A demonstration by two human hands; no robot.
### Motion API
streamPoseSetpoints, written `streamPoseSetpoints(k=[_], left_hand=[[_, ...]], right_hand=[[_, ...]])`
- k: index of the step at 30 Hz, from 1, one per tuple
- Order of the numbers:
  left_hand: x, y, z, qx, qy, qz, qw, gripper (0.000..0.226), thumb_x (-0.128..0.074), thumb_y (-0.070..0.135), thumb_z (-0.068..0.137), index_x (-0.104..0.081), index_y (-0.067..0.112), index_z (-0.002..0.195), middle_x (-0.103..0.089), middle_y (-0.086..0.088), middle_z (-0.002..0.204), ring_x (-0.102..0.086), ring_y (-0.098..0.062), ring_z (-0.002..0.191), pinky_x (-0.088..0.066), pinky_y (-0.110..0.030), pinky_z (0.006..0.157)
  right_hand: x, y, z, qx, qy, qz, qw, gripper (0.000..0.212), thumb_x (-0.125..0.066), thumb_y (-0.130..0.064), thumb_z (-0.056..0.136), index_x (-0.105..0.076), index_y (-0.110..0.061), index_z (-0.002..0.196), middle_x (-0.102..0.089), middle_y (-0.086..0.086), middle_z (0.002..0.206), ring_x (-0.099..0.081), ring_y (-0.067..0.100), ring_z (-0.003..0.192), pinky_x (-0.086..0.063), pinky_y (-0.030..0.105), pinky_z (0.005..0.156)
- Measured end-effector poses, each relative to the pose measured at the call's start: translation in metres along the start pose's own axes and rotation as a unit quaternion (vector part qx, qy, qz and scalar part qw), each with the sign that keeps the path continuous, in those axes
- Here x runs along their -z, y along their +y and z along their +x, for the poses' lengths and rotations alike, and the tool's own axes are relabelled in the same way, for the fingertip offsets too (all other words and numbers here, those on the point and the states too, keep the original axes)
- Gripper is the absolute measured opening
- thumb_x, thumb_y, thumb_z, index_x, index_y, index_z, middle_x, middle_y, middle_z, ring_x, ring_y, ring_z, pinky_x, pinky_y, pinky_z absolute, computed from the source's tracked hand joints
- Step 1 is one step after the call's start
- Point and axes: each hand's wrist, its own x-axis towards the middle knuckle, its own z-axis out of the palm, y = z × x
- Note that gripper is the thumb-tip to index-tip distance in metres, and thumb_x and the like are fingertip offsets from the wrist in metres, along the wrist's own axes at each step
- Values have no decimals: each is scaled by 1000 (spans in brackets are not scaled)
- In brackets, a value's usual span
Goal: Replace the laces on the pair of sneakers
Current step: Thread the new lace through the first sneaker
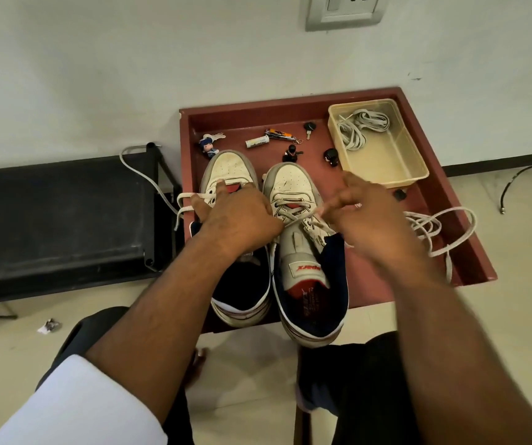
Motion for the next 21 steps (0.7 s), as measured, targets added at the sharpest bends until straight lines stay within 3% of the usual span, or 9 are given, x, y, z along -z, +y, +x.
streamPoseSetpoints(k=[3,5,6,8,12,14,16,19,21], left_hand=[[2,0,-2,-2,-4,-4,1000,19,-60,40,86,-73,25,89,-40,6,151,-4,-31,150,5,-68,110],[2,0,-2,-2,-5,-8,1000,19,-61,39,87,-73,25,89,-36,7,154,-2,-32,150,5,-66,111],[3,1,-2,-1,-6,-11,1000,18,-61,39,87,-72,25,88,-35,7,154,-1,-32,150,5,-66,111],[2,1,-2,-1,-3,-16,1000,19,-62,40,87,-72,25,85,-36,7,154,-2,-32,150,5,-65,112],[1,3,-3,-6,5,-17,1000,20,-62,42,87,-71,24,82,-38,6,153,-7,-31,149,3,-61,112],[1,2,-2,-8,6,-12,1000,20,-62,41,87,-71,24,80,-38,5,153,-6,-33,149,6,-63,112],[1,1,-1,-8,5,-12,1000,20,-61,40,87,-70,24,78,-37,4,154,-3,-35,150,8,-65,111],[1,0,0,-14,0,-8,1000,21,-61,41,88,-71,24,82,-36,1,155,-2,-34,150,8,-64,114],[1,0,1,-10,0,-14,1000,24,-61,42,89,-72,21,83,-42,1,150,-8,-32,149,9,-61,113]], right_hand=[[50,8,-9,-44,167,323,930,13,-68,-5,83,-70,-17,79,-69,-2,105,-66,9,91,-53,36,87],[69,17,-8,-46,300,411,859,9,-65,-8,87,-68,-16,87,-63,-8,77,-61,0,64,-53,24,70],[70,23,-6,-42,353,386,851,9,-65,-12,87,-65,-20,88,-60,-10,77,-59,-2,65,-51,23,68],[60,28,-2,-1,397,229,889,20,-67,-18,82,-60,-31,95,-60,-8,105,-61,7,101,-52,23,83],[10,19,4,82,137,-32,987,31,-70,-24,84,-67,-28,115,-38,5,151,-33,24,141,-29,42,116],[-20,10,5,86,-14,-178,980,30,-68,-30,87,-67,-31,117,-21,0,159,-15,28,148,-13,51,120],[-40,5,6,88,-63,-287,952,26,-65,-32,88,-67,-34,115,-15,-4,161,-4,29,149,-5,54,119],[-40,5,9,92,-35,-246,964,10,-67,-28,88,-72,-30,96,-24,-10,159,-10,23,149,-7,49,120],[-28,2,7,63,-4,-44,997,11,-68,-19,86,-72,-23,76,-37,-9,153,-27,19,143,-19,44,117]])
